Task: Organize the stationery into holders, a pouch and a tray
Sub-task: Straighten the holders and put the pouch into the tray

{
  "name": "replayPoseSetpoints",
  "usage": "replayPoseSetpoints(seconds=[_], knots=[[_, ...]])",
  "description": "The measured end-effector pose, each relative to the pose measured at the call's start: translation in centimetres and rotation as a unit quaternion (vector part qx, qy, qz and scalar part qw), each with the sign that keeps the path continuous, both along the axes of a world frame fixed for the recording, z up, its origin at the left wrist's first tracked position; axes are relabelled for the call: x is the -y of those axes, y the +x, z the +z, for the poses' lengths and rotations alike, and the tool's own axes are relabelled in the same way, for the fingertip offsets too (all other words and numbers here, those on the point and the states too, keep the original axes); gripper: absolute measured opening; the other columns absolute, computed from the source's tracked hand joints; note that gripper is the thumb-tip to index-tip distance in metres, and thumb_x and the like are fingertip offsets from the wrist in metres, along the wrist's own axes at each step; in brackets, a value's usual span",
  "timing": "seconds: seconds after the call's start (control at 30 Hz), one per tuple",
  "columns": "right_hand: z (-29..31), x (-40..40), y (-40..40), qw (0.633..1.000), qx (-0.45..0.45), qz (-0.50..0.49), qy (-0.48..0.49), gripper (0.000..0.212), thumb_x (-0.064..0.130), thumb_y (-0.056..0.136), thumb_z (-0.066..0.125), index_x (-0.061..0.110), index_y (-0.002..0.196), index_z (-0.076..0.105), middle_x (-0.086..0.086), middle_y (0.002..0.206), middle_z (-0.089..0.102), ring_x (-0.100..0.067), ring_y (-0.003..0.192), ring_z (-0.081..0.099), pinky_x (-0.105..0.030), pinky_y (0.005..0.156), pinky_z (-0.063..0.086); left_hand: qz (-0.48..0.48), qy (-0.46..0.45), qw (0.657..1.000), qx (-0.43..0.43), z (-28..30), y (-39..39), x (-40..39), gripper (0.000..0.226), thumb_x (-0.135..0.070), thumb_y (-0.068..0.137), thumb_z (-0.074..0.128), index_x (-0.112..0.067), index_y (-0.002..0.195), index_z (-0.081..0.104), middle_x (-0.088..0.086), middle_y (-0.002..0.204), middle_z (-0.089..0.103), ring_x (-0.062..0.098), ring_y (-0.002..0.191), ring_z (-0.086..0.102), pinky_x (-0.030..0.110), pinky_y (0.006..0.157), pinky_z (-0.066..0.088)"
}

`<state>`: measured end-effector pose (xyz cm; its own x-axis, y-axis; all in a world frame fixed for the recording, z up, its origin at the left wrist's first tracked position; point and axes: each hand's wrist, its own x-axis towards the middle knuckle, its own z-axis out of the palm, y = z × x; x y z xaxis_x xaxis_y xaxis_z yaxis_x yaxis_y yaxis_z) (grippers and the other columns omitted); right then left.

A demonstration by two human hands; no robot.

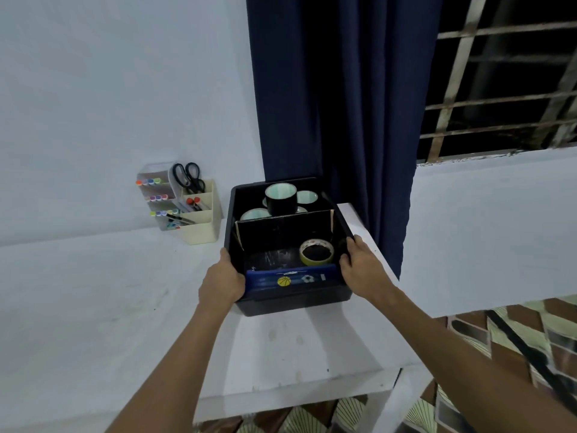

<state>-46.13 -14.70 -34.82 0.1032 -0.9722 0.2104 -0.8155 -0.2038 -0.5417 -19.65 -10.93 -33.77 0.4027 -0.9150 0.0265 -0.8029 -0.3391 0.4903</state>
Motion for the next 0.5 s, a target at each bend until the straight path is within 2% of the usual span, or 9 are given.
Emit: replayPoseSetpoints(seconds=[0.23,0.5], knots=[[0.1,-0.2,1.6,1.0,0.002,-0.005,0.002,0.031,0.013,0.097,0.041,-0.001,0.123,0.049,-0.013,0.122,0.048,-0.028,0.109,0.05,-0.027,0.09,0.039,-0.002,-0.001,1.0,0.005,-0.3,1.7,0.1,0.043,-0.007,0.089,0.042,-0.007,0.131,0.036,0.026,0.108,0.061,0.042,0.096,0.057,0.042,0.071,0.044],[0.3,-0.8,3.3,1.0,-0.002,0.0,0.004,0.038,0.016,0.098,0.04,-0.001,0.132,0.044,-0.014,0.132,0.045,-0.028,0.118,0.046,-0.03,0.099,0.038,-0.006,-0.003,1.0,0.02,-0.5,3.4,-0.1,0.044,-0.008,0.091,0.043,-0.006,0.134,0.035,0.026,0.111,0.061,0.042,0.097,0.059,0.04,0.071,0.043]])
